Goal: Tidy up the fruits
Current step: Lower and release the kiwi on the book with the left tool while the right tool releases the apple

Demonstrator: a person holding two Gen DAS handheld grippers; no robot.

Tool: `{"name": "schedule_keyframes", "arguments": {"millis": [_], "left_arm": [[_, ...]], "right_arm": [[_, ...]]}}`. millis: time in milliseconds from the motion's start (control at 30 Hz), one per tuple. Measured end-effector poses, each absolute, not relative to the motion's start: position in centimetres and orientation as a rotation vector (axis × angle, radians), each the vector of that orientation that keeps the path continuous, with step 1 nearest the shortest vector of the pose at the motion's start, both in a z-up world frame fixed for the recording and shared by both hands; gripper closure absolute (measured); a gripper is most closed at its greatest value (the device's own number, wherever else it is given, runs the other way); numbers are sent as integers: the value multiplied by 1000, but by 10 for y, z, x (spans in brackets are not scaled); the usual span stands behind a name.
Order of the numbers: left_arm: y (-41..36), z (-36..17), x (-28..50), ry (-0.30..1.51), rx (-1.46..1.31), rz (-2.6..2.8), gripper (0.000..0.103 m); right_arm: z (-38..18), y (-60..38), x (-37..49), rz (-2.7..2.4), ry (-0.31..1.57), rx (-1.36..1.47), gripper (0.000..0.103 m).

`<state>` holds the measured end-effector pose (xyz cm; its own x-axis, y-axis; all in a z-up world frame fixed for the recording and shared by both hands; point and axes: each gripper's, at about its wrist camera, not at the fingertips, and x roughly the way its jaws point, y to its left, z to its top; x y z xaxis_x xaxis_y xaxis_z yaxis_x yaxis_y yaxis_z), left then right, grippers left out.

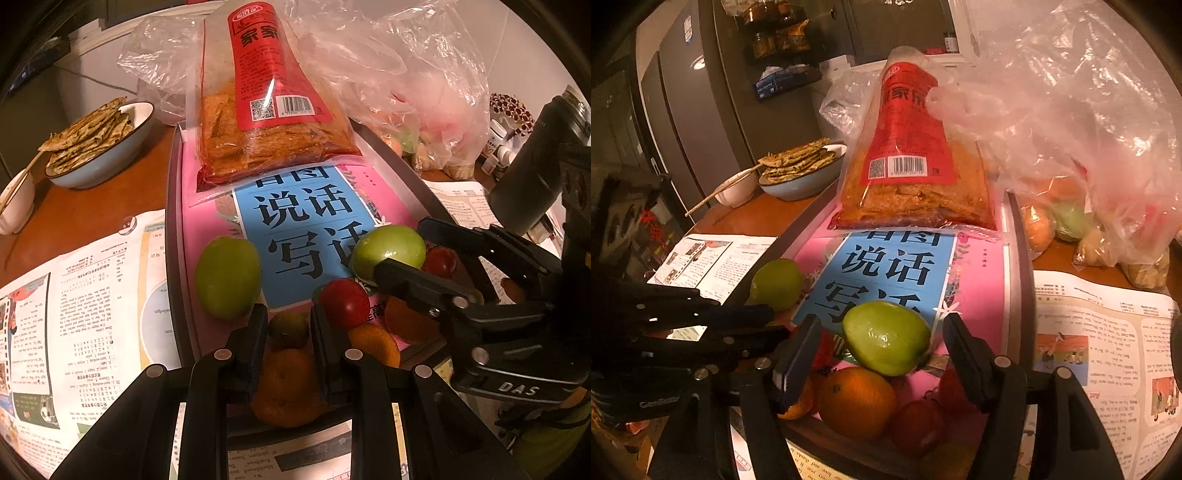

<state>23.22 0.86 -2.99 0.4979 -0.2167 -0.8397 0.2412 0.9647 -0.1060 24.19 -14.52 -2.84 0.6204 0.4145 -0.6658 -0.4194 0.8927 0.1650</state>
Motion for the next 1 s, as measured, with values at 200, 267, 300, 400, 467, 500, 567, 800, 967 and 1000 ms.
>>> {"name": "schedule_keyframes", "arguments": {"millis": [200,267,300,400,467,500,567,800,967,1000], "left_arm": [[8,-30,233,1014,27,-277,79],[8,-31,233,1015,28,-277,78],[9,-31,233,1016,26,-277,78],[9,-30,233,1014,28,-275,77],[9,-30,233,1015,25,-275,77],[10,-31,233,1015,23,-275,77],[10,-30,233,1014,23,-273,77],[10,-29,232,1011,25,-266,69],[12,-25,228,1000,15,-257,58],[12,-25,228,997,15,-256,56]], "right_arm": [[-25,-148,237,468,752,3,35],[-26,-150,238,462,756,10,34],[-27,-151,238,458,758,11,34],[-26,-153,237,450,755,20,33],[-26,-154,236,446,752,24,29],[-25,-155,236,443,750,25,29],[-25,-155,235,438,750,26,28],[-20,-158,231,421,736,31,22],[-16,-159,228,410,726,26,20],[-14,-159,228,408,723,28,19]]}}
